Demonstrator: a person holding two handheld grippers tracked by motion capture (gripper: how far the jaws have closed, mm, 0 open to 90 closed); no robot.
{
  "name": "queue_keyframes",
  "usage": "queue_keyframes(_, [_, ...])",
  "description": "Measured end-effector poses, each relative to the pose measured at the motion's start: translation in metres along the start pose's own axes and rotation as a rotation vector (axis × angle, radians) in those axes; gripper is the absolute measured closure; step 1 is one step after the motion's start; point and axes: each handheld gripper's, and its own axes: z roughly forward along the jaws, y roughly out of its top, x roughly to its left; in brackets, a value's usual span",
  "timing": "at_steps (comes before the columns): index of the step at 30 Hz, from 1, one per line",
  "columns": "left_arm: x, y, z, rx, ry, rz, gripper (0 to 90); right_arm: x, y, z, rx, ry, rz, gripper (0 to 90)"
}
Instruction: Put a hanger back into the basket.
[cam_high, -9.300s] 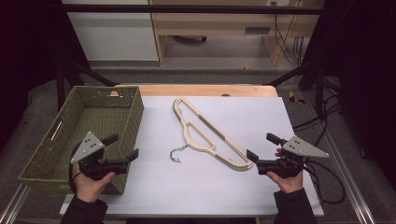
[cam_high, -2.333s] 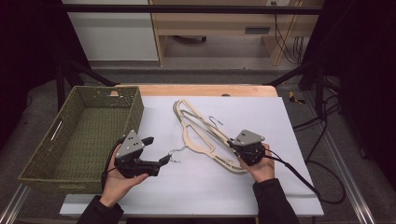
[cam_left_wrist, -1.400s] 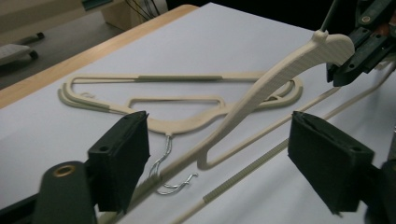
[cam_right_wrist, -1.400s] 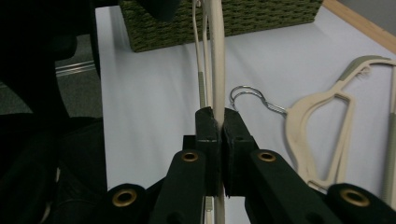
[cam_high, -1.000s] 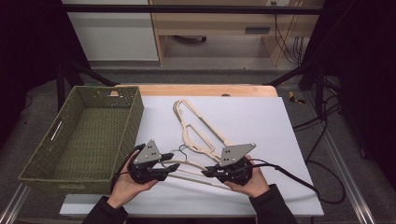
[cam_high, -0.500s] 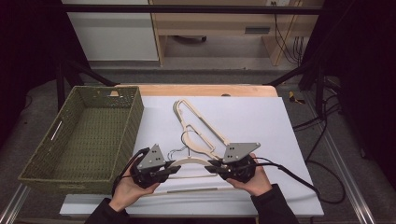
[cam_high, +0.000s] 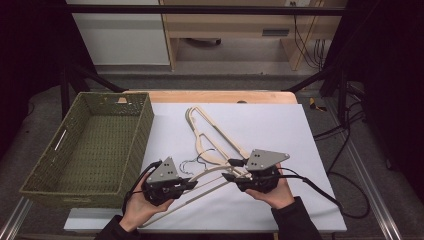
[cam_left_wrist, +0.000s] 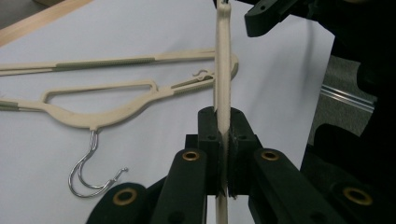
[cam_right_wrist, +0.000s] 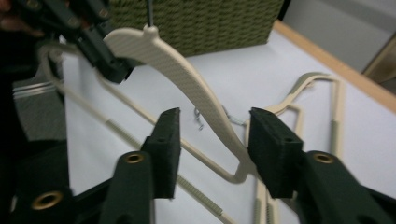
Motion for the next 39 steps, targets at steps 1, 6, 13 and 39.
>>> queue_keyframes(1, [0.000,0.000,-0.002,-0.003,0.018,0.001,86.6,-0.001,0.000,-0.002,-0.013,0.002,0.011,48.7])
queue_keyframes(6, [0.003,0.002,-0.015,-0.044,0.061,-0.029,86.6,-0.009,-0.003,-0.012,-0.082,-0.055,0.069,34.7])
queue_keyframes(13, [0.004,0.008,-0.035,-0.086,0.124,-0.049,86.5,-0.023,-0.012,-0.027,-0.133,-0.147,0.167,21.1])
queue_keyframes(39, [0.082,0.044,-0.128,-0.139,0.267,-0.073,86.5,-0.042,-0.034,-0.050,-0.145,-0.276,0.269,9.1])
